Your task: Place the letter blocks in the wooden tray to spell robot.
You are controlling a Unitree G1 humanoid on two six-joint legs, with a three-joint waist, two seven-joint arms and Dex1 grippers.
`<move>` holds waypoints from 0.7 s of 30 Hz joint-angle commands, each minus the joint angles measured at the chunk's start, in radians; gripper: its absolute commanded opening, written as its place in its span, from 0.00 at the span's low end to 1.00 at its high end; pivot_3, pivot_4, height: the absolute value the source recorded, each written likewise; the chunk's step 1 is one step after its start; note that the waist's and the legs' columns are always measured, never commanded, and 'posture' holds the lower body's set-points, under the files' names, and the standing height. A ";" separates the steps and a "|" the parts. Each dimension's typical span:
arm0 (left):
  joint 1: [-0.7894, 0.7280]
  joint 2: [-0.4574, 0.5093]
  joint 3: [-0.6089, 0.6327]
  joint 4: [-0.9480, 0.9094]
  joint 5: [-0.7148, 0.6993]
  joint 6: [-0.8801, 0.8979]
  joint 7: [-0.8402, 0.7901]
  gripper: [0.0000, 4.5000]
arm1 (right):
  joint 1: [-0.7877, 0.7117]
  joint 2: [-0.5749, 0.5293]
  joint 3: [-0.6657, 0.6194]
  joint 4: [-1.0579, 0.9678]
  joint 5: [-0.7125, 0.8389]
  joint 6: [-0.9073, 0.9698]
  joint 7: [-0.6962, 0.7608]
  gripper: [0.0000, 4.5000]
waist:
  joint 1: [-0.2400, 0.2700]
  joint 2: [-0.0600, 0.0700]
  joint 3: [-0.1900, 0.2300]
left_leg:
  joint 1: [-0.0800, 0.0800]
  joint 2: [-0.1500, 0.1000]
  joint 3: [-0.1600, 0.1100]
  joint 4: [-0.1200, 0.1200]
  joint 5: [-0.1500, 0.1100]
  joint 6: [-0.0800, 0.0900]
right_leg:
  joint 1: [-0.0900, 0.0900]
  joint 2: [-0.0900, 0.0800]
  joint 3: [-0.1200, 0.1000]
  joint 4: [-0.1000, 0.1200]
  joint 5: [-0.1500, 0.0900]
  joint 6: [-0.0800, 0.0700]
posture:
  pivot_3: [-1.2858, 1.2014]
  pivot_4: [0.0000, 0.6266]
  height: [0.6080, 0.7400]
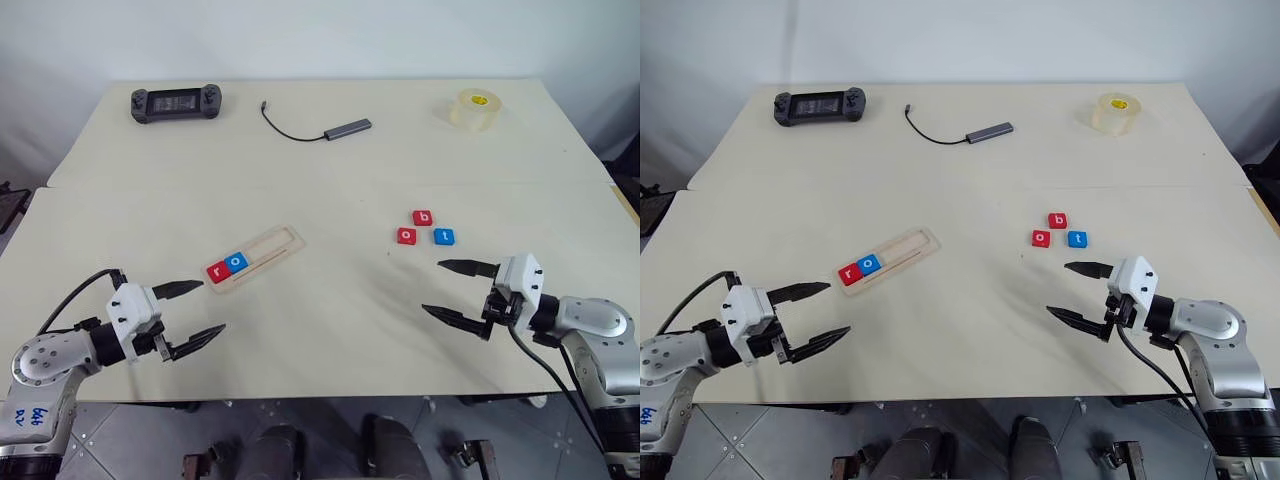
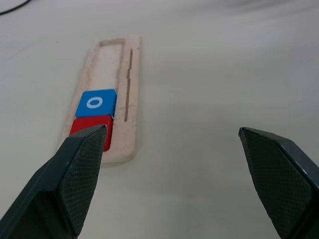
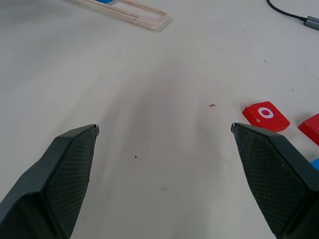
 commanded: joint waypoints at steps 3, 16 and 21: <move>0.021 0.006 0.033 -0.013 -0.022 0.022 0.003 1.00 | -0.031 0.021 -0.006 -0.013 0.015 -0.003 0.000 0.99 | -0.001 0.000 0.000 | 0.000 0.000 0.000 0.000 0.000 0.000 | 0.000 0.000 0.000 0.000 0.000 0.000 | 0.52 0.24 1.00; 0.140 -0.067 0.226 0.116 -0.059 -0.048 0.076 1.00 | -0.187 0.190 0.111 -0.141 0.074 0.084 -0.006 0.99 | 0.015 0.000 0.000 | 0.000 0.000 -0.002 0.000 0.000 0.000 | 0.000 0.000 -0.001 -0.001 0.000 0.000 | 0.52 0.24 1.00; 0.081 -0.083 0.170 0.090 -0.085 0.000 0.067 1.00 | -0.180 0.171 0.115 -0.172 0.093 0.125 0.016 0.99 | 0.024 0.000 0.000 | 0.000 -0.001 -0.003 0.000 -0.001 0.000 | 0.001 -0.001 -0.002 -0.001 0.000 0.000 | 0.52 0.24 1.00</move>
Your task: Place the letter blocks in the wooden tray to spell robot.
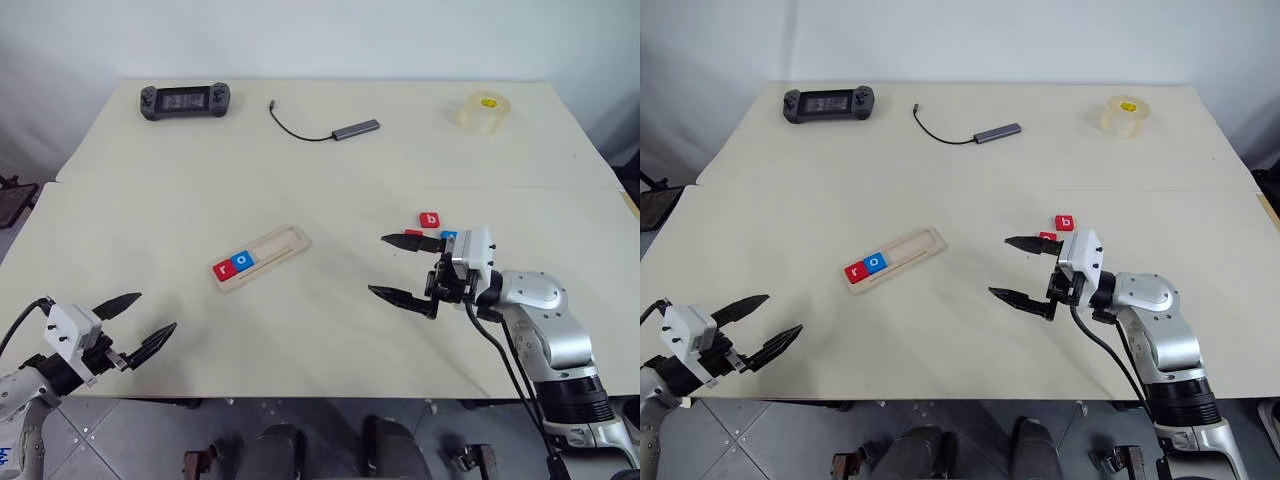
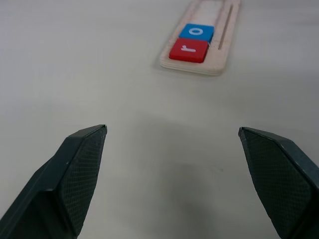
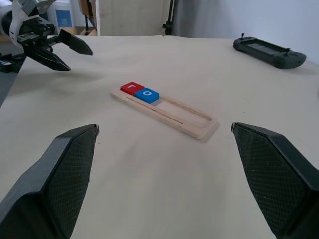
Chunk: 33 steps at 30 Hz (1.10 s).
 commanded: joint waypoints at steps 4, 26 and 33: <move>-0.156 0.010 -0.083 0.020 0.009 -0.004 -0.018 1.00 | 0.023 -0.042 -0.029 -0.091 0.052 0.054 0.020 0.99 | 0.000 0.000 0.000 | 0.000 0.000 0.000 0.000 0.000 0.000 | 0.000 0.000 0.000 0.001 0.000 0.000 | 0.52 0.24 1.00; -0.562 0.015 -0.352 0.531 0.208 -0.059 -0.155 1.00 | 0.133 -0.070 -0.087 -0.235 0.078 0.139 -0.078 0.99 | -0.006 0.000 0.000 | 0.001 0.000 0.003 0.003 0.000 0.000 | -0.001 0.001 0.000 0.005 0.000 0.000 | 0.52 0.24 1.00; -0.604 -0.005 -0.369 0.592 0.215 -0.109 -0.185 0.76 | 0.184 -0.093 -0.126 -0.235 0.089 0.145 -0.083 1.00 | 0.000 0.000 -0.001 | 0.002 -0.001 0.003 0.004 0.001 0.000 | 0.000 0.001 0.001 0.006 0.000 0.000 | 0.52 0.24 1.00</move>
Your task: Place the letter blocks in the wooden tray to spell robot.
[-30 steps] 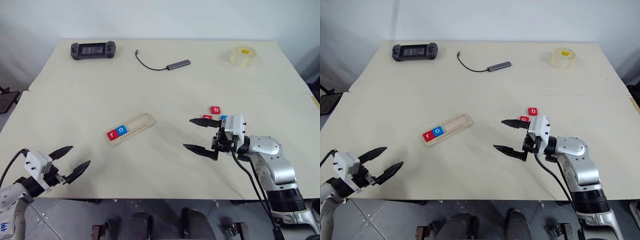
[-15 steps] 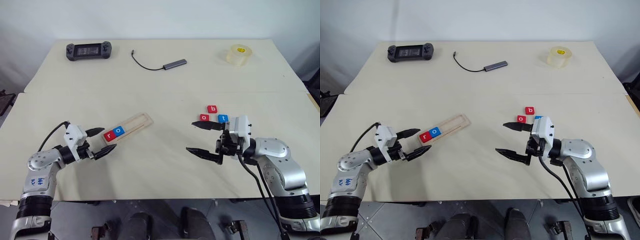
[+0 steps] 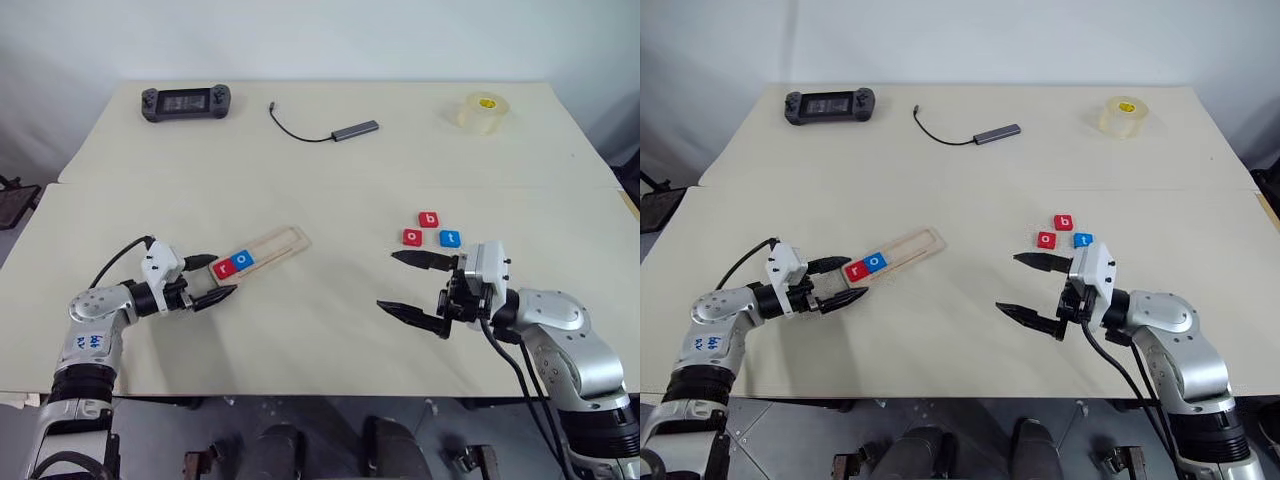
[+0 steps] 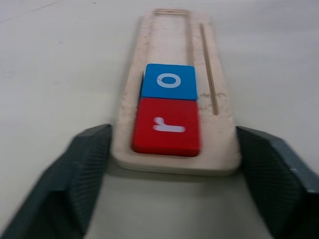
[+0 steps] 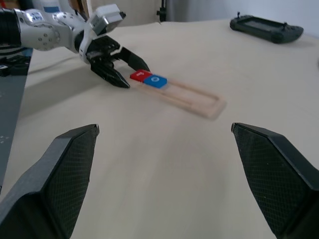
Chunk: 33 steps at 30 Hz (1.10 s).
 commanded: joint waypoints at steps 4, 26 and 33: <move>0.010 -0.040 -0.042 -0.097 -0.016 -0.038 -0.068 0.76 | 0.098 -0.049 -0.109 -0.058 0.024 0.000 -0.018 1.00 | 0.006 0.000 0.000 | -0.001 0.000 0.000 0.000 0.000 0.000 | 0.000 0.000 0.000 0.000 0.000 0.000 | 0.52 0.24 1.00; -0.139 -0.166 -0.283 -0.136 0.089 -0.042 -0.162 0.99 | 0.624 -0.003 -0.396 -0.152 0.013 -0.107 -0.084 1.00 | 0.003 -0.001 0.000 | 0.001 0.000 0.001 0.000 0.001 0.001 | 0.004 0.000 0.001 -0.004 0.001 0.002 | 0.52 0.24 1.00; -0.055 -0.111 -0.208 -0.207 0.010 -0.026 -0.200 0.99 | 0.687 0.047 -0.477 -0.114 0.008 -0.173 -0.123 1.00 | 0.003 -0.001 0.000 | 0.000 0.000 -0.001 -0.001 0.001 0.001 | 0.004 0.000 0.001 -0.005 0.001 0.002 | 0.52 0.24 1.00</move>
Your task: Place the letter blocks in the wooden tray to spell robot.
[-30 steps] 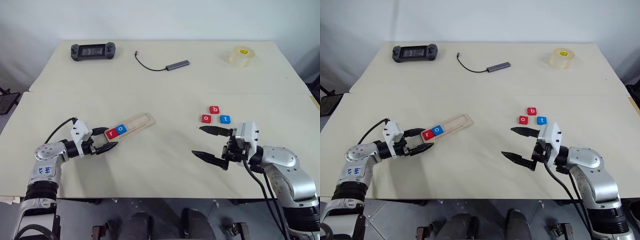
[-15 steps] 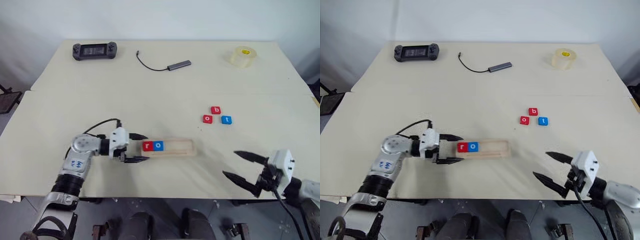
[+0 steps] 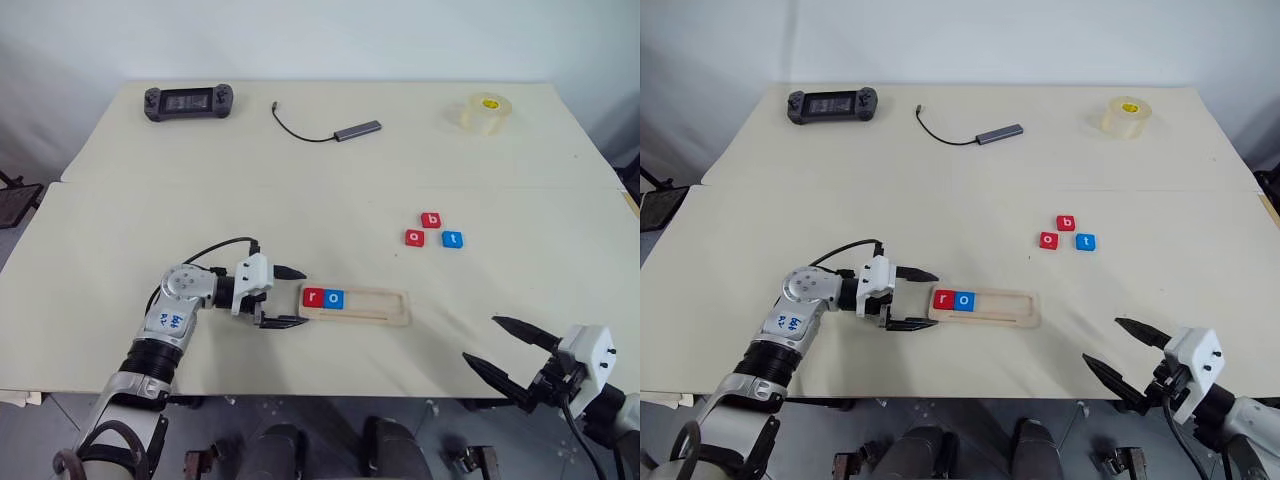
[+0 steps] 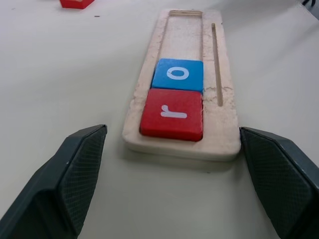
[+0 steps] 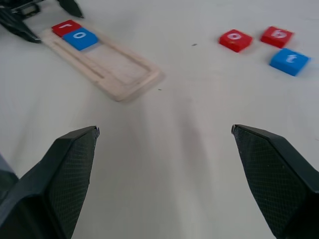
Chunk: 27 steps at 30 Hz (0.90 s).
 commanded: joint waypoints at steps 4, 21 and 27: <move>0.090 0.092 0.129 -0.081 -0.111 -0.006 -0.040 0.99 | 0.055 0.068 -0.121 0.043 0.000 -0.090 -0.050 1.00 | -0.002 0.000 0.000 | 0.000 0.000 0.000 0.000 0.000 0.000 | 0.000 0.000 0.000 0.000 0.000 0.000 | 0.52 0.24 1.00; 0.221 0.093 0.185 -0.284 -0.190 0.084 0.029 0.99 | -0.604 -0.089 0.113 0.069 0.007 0.506 -0.483 1.00 | -0.015 0.002 -0.001 | 0.001 0.001 0.000 0.000 0.000 -0.001 | -0.001 0.000 0.001 0.002 -0.001 -0.001 | 0.52 0.24 1.00; 0.276 0.099 0.187 -0.351 -0.201 0.112 0.056 0.99 | -1.004 -0.091 0.271 0.213 -0.009 0.879 -0.598 1.00 | -0.013 0.002 -0.001 | -0.004 0.001 -0.001 0.000 0.000 -0.001 | -0.007 -0.001 0.000 0.003 -0.001 -0.002 | 0.52 0.24 1.00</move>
